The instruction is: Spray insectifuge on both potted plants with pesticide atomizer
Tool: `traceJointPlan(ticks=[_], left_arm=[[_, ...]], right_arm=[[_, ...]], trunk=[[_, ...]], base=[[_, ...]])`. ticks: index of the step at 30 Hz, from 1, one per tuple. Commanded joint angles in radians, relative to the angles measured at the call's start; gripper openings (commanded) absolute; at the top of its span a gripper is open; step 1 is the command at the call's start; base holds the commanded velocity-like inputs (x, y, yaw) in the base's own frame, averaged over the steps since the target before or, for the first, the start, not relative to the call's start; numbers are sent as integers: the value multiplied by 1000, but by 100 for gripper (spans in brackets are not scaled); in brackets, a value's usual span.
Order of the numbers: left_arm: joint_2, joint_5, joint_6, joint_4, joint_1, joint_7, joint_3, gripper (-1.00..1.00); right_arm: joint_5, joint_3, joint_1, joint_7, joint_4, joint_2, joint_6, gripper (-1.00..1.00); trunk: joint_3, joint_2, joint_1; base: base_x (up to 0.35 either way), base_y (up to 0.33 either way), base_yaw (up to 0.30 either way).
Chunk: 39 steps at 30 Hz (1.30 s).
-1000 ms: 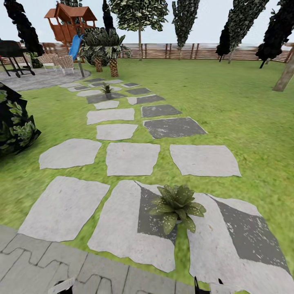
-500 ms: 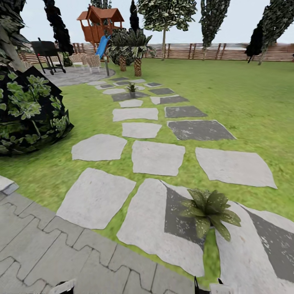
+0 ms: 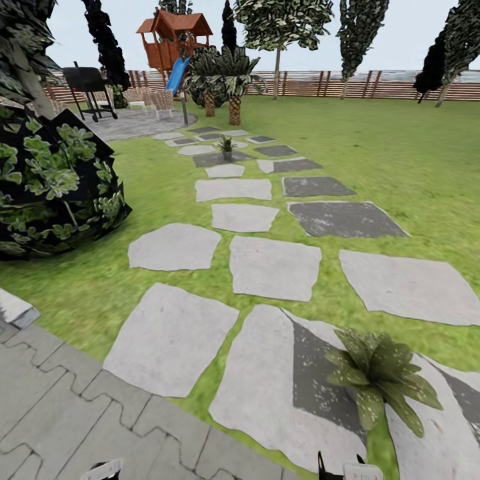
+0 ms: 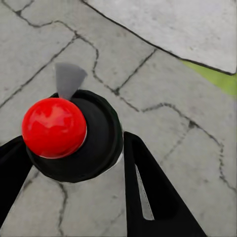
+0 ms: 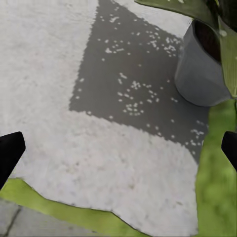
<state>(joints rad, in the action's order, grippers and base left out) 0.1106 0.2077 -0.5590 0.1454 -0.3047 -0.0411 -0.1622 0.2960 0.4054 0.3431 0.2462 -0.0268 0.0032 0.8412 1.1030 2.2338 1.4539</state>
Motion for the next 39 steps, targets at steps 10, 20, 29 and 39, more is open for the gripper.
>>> traceJointPlan(ticks=[10,20,29,39], left_arm=[[0,8,-2,-1,-1,-5,0,-100],[0,9,-2,-2,-1,-4,0,-100],[0,9,-4,-3,-1,-4,-1,-100],[0,9,-4,-3,-1,-5,0,-100]], right_arm=[[9,9,1,8,0,1,4,100],[9,9,1,8,1,1,4,100],[9,9,1,8,0,1,4,100],[8,9,1,7,-1,1,4,100]], trunk=[[1,0,0],[1,0,0],[1,0,0],[1,0,0]], base=[[323,130,0],[323,166,0],[321,181,0],[334,49,0]])
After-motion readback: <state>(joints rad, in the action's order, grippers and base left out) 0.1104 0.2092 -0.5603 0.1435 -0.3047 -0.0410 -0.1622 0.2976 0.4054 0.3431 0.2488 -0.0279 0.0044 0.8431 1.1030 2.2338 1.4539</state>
